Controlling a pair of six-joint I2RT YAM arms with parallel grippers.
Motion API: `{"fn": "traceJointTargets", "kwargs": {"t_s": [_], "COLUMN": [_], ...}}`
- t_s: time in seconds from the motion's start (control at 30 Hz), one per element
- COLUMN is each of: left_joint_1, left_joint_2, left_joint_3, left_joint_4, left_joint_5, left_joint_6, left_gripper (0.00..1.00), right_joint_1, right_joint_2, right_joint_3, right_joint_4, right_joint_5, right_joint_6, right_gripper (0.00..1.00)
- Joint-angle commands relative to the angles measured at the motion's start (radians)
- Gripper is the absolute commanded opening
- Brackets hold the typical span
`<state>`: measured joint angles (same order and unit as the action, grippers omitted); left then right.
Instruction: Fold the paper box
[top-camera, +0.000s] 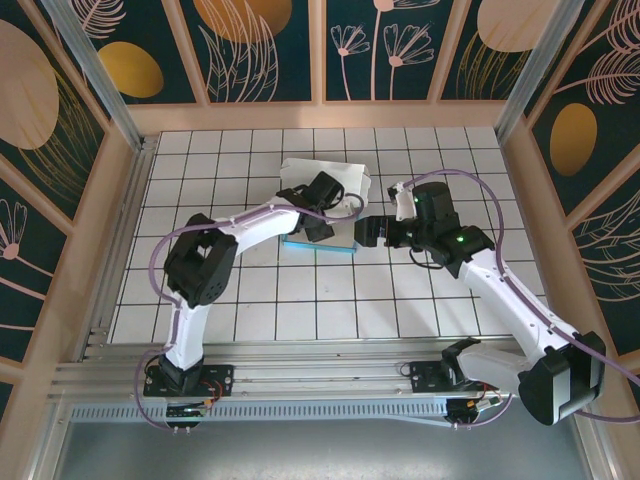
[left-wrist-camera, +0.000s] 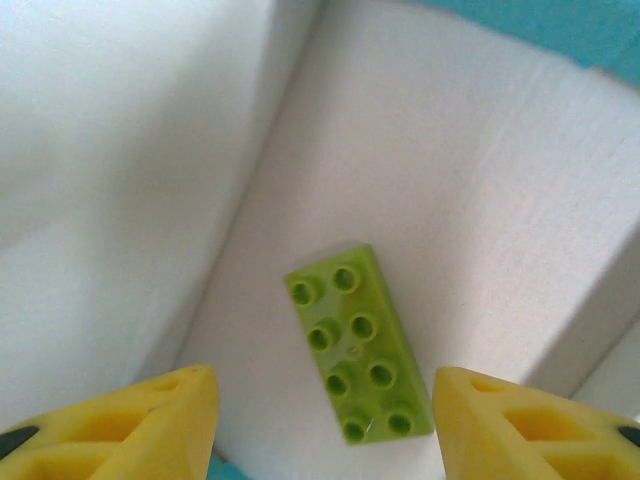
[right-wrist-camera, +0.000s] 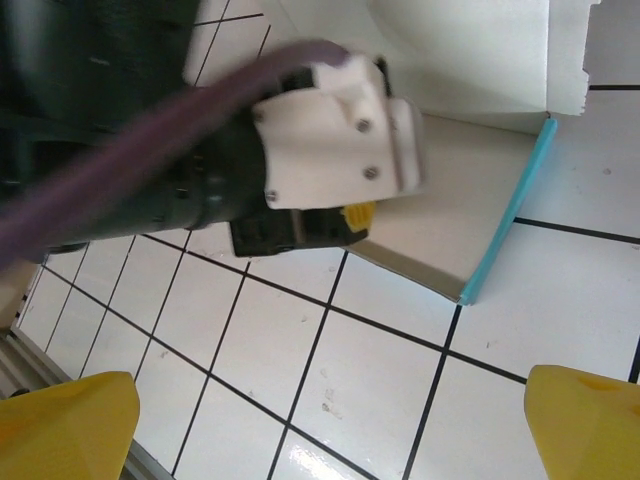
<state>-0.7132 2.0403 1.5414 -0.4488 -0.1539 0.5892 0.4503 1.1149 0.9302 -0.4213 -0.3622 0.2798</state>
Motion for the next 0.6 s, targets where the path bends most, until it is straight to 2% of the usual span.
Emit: {"fn": "traceJointTargets", "kwargs": {"t_s": [0.0, 0.13, 0.27, 0.43, 0.5, 0.57], "left_joint_1": [0.004, 0.005, 0.021, 0.047, 0.059, 0.07], "left_joint_2": [-0.131, -0.243, -0.336, -0.479, -0.538, -0.586], "left_joint_3": [-0.021, -0.068, -0.116, -0.264, -0.343, -0.407], "left_joint_4": [0.054, 0.121, 0.181, 0.263, 0.31, 0.331], "left_joint_5": [0.042, 0.056, -0.026, 0.018, 0.049, 0.059], "left_joint_6": [-0.041, -0.182, -0.475, -0.791, -0.878, -0.922], "left_gripper": [0.58, 0.57, 0.52, 0.53, 0.55, 0.61], "right_joint_1": [-0.01, -0.028, -0.049, -0.049, -0.046, -0.038], "right_joint_2": [-0.006, -0.002, 0.054, 0.212, 0.284, 0.351], "right_joint_3": [-0.001, -0.037, -0.099, -0.113, -0.107, -0.102], "right_joint_4": [0.049, 0.123, 0.196, 0.306, 0.354, 0.404], "right_joint_5": [0.035, 0.082, 0.149, 0.206, 0.207, 0.22], "right_joint_6": [0.039, 0.139, 0.241, 0.276, 0.28, 0.282], "right_gripper": [0.99, 0.99, 0.97, 0.87, 0.8, 0.73]}}
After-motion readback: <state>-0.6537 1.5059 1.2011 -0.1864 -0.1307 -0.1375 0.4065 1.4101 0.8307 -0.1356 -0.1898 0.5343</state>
